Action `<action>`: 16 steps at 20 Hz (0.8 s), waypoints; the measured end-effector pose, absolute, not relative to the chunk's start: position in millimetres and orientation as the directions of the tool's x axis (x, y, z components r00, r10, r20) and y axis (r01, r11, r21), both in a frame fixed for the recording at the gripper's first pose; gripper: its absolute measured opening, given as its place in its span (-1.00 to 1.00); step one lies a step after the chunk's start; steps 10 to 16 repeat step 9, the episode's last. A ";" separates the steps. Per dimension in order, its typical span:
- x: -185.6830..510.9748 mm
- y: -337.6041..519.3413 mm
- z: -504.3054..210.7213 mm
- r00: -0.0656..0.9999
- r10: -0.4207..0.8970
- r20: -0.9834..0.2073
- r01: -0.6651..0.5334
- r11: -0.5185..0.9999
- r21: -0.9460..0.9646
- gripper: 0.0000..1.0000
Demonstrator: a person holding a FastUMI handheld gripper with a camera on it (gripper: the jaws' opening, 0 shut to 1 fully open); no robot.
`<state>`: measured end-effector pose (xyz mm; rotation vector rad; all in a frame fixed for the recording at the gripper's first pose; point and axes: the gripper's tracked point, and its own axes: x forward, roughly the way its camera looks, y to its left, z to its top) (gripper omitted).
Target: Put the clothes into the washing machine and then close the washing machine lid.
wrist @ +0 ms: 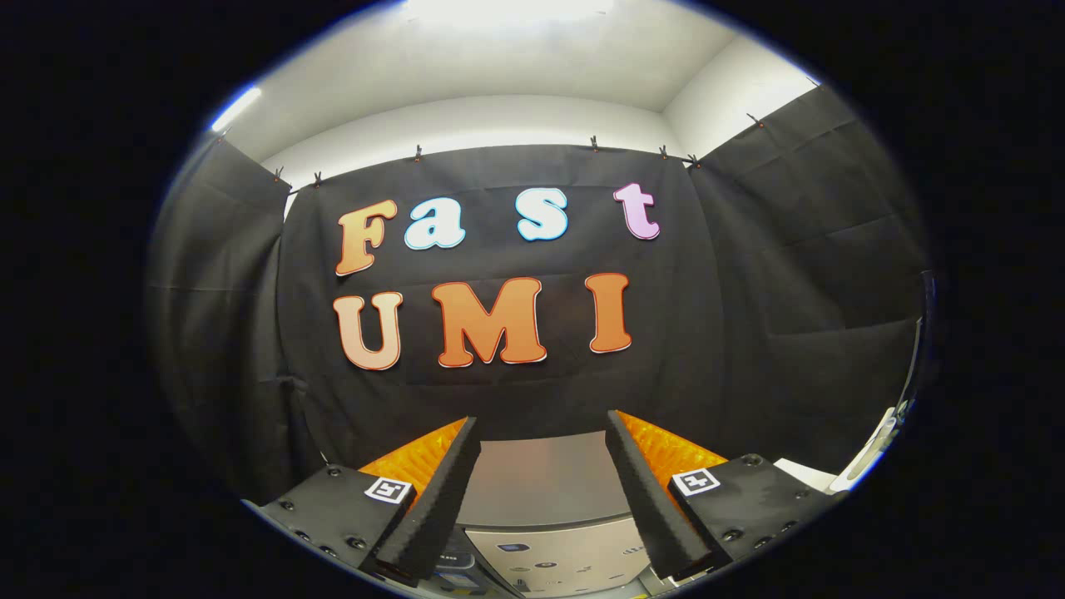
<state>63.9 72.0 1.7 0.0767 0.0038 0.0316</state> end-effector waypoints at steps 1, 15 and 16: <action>59.8 68.5 -0.4 0.999 0.034 -0.003 -0.034 0.996 0.079 0.96; 55.7 67.0 -5.9 0.999 0.045 0.002 -0.045 0.996 0.078 0.96; 55.7 67.0 -5.9 0.999 0.045 0.002 -0.045 0.996 0.078 0.96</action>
